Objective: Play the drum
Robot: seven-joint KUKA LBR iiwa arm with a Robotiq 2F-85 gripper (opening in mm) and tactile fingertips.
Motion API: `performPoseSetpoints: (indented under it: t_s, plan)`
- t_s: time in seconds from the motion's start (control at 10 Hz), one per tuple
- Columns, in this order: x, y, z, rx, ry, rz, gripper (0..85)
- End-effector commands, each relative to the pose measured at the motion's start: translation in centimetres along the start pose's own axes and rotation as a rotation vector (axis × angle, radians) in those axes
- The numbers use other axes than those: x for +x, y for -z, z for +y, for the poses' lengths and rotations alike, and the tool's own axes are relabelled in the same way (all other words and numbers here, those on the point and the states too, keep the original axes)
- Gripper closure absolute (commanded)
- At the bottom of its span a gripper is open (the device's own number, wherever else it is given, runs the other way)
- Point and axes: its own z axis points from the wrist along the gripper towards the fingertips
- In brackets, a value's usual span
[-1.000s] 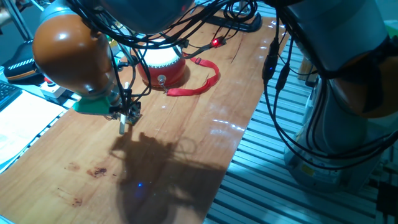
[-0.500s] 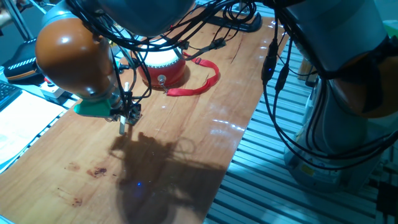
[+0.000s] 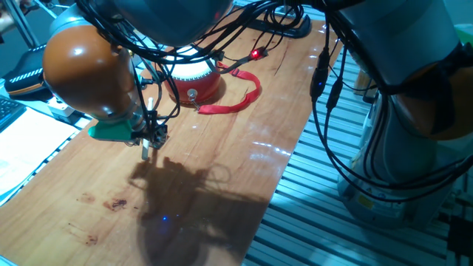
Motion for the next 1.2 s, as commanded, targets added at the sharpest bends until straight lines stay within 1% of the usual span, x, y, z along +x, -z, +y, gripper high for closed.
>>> performPoseSetpoints:
  t_s: [0.0,0.2,0.5,0.7,1.1]
  plan:
    - [-0.01,-0.01,0.01,0.000,0.002,0.003,37.7]
    - [0.03,-0.21,0.04,0.003,0.011,0.003,38.0]
    - [-0.19,-0.59,0.13,0.000,0.026,-0.014,38.7]
    - [-0.39,-0.63,0.10,0.000,0.026,-0.014,39.0]
    - [-0.44,-0.87,0.15,0.000,0.025,-0.013,40.0]
